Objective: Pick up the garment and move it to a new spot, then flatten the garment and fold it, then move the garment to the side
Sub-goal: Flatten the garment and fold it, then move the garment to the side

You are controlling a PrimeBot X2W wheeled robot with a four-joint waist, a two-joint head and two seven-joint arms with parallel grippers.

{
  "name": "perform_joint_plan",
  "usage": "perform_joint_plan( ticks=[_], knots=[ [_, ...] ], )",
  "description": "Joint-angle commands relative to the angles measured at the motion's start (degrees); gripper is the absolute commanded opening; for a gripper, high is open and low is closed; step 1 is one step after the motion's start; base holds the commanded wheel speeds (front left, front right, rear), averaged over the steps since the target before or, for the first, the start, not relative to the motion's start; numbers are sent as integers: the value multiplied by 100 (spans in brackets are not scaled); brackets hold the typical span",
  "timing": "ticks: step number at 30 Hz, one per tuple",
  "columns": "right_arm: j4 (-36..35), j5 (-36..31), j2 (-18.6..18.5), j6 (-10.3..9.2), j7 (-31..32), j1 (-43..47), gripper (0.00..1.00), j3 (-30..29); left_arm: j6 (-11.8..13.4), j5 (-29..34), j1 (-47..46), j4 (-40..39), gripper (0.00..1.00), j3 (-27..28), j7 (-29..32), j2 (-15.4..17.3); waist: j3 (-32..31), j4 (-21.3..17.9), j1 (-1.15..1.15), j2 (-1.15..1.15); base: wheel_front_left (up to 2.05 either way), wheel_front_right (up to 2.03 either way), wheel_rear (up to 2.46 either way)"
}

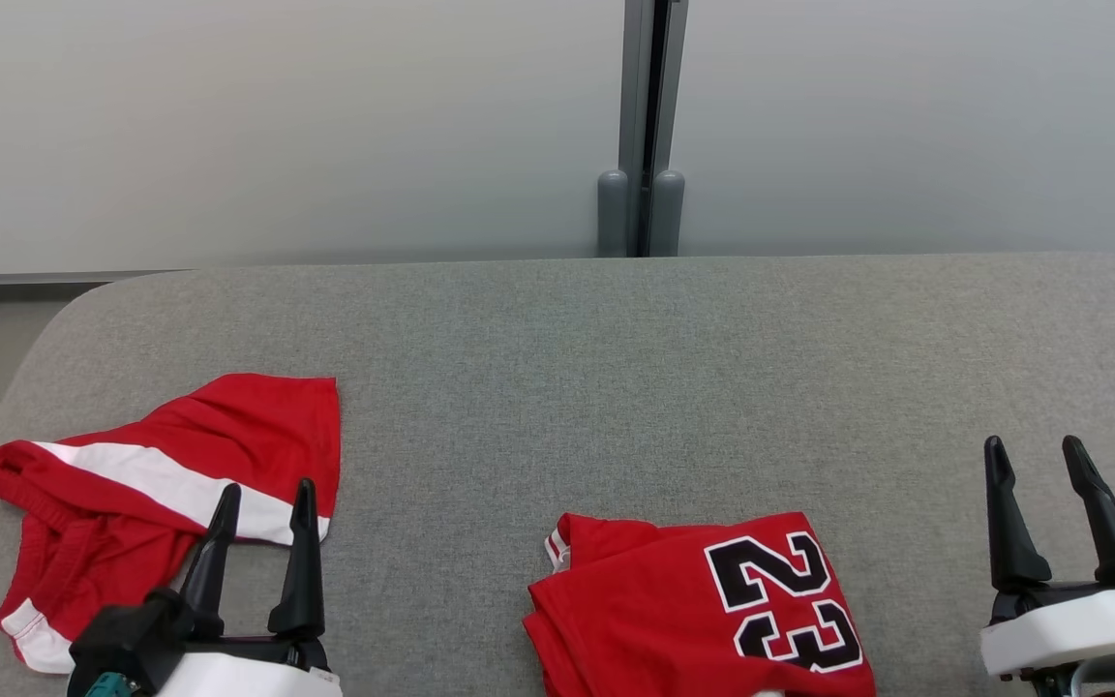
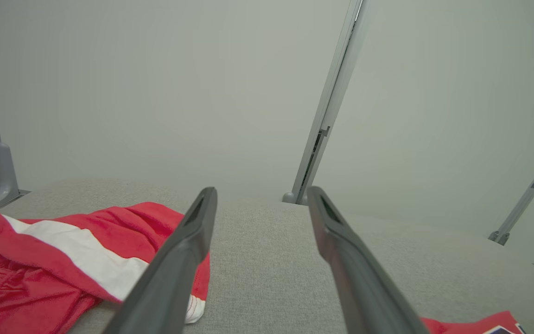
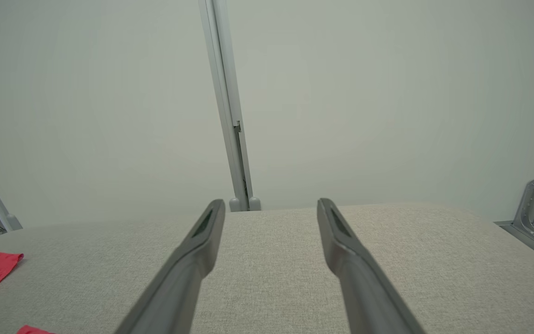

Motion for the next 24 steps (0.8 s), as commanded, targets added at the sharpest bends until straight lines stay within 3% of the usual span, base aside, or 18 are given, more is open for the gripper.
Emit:
perform_joint_plan(
  ticks=[1,12,18,24],
  knots=[
    [22,-29,-7,1,-51,32,100,2,26,32,3,-37,100,28,-7,19,-1,0,0,0,0,0,0],
    [206,288,-84,1,-9,-87,100,437,93,113,28,-196,100,43,-7,19,17,3,0,0,0,0,0],
    [366,837,-251,1,598,-175,100,1132,124,90,2,-216,100,-19,-7,19,34,20,0,0,0,0,0],
    [974,1164,-245,1,1599,-468,100,1552,142,81,-53,-216,100,-76,-7,20,54,61,0,0,0,0,0]
  ],
)
